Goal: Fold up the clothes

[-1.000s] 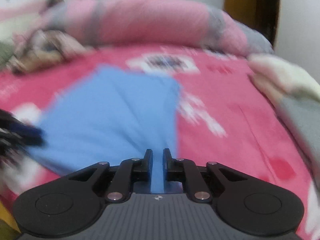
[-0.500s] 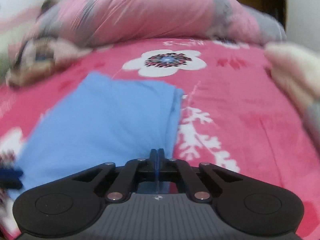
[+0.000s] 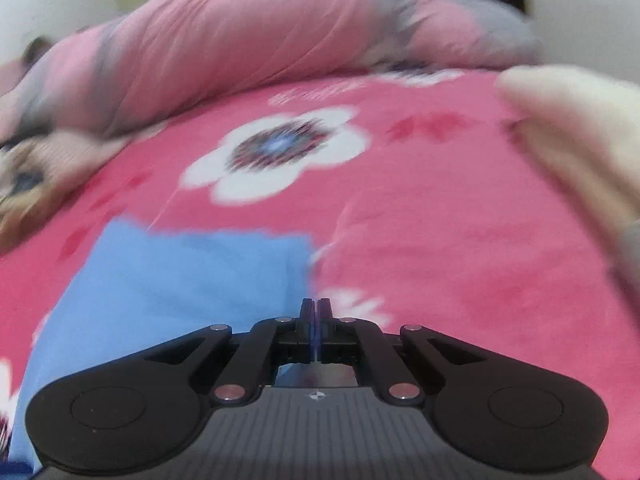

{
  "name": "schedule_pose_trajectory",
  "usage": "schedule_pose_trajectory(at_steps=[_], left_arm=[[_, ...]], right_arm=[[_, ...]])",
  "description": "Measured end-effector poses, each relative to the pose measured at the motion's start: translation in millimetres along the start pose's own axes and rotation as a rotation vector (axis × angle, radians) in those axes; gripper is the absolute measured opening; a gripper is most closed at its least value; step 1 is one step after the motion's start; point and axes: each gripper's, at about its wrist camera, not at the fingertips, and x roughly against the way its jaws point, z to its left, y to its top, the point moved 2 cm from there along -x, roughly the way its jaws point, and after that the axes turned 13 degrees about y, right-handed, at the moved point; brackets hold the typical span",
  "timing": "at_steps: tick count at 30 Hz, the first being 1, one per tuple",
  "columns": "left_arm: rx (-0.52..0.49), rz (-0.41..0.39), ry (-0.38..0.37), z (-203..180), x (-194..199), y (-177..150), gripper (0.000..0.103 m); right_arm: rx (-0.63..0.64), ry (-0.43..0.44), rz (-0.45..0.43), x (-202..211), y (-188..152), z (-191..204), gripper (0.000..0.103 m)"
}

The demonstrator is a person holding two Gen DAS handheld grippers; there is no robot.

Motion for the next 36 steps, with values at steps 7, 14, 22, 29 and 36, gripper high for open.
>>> schedule_pose_trajectory(at_steps=[7,14,22,29,36], left_arm=[[0.013,-0.001,-0.017,3.0,-0.8,-0.4,0.019],[0.023,-0.005,-0.044,6.9,-1.2,-1.9,0.019],[0.03,-0.005,-0.05,6.8,-1.6,-2.4,0.019],[0.034,-0.007,-0.052,7.5,0.1,-2.5,0.019],[0.035,-0.007,-0.056,9.2,-0.5,-1.5,0.019]], right_arm=[[0.098,0.146,0.053,-35.2,12.7,28.3,0.0],[-0.112,-0.009,-0.05,-29.4,27.3,-39.8,0.0],[-0.086,0.129,0.013,-55.8,30.7,-19.0,0.029],[-0.051,0.047,-0.032,-51.5,22.3,-14.3,0.0],[-0.048,0.026,-0.107,-32.9,26.2,-12.1,0.0]])
